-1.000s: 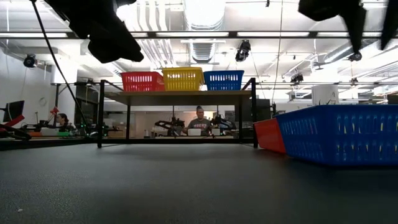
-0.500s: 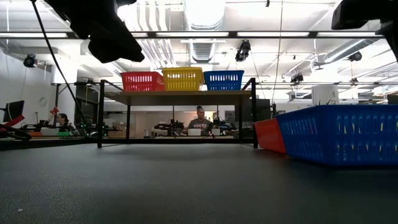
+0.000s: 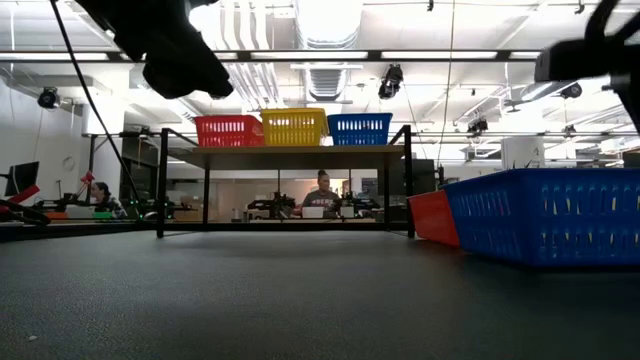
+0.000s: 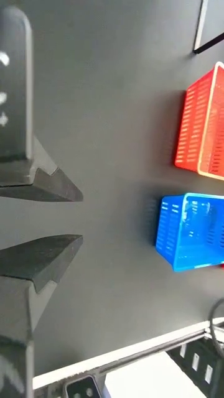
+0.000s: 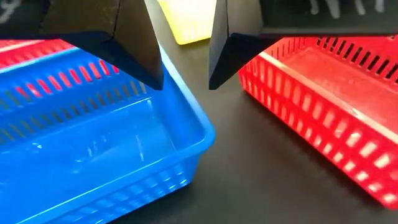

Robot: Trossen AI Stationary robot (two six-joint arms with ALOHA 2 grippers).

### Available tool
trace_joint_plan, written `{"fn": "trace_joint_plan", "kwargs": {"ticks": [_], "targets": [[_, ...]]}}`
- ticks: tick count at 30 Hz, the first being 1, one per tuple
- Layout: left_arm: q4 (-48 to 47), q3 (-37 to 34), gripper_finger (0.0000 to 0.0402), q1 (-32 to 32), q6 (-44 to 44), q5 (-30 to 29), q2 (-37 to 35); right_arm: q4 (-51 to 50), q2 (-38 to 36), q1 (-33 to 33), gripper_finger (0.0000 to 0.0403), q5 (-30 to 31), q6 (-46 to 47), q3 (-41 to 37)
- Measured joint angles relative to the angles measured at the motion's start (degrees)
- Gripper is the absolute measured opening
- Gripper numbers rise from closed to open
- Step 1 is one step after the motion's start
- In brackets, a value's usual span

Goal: Stack baskets on shelf by color
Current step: Stack the right blue bin on top of the blue bin on the shelf

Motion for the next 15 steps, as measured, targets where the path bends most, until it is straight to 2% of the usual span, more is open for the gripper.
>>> {"fn": "trace_joint_plan", "kwargs": {"ticks": [8,15], "targets": [[0.1,1.0,0.0079,0.0,0.1,0.0,0.0,10.0,-3.1,-1.4,0.0106,0.0,-4.6,-7.5],[0.7,1.1,0.0079,0.0,0.1,-0.1,0.0,17.3,-4.7,-2.1,0.0064,-0.3,-10.0,-11.7]]}}
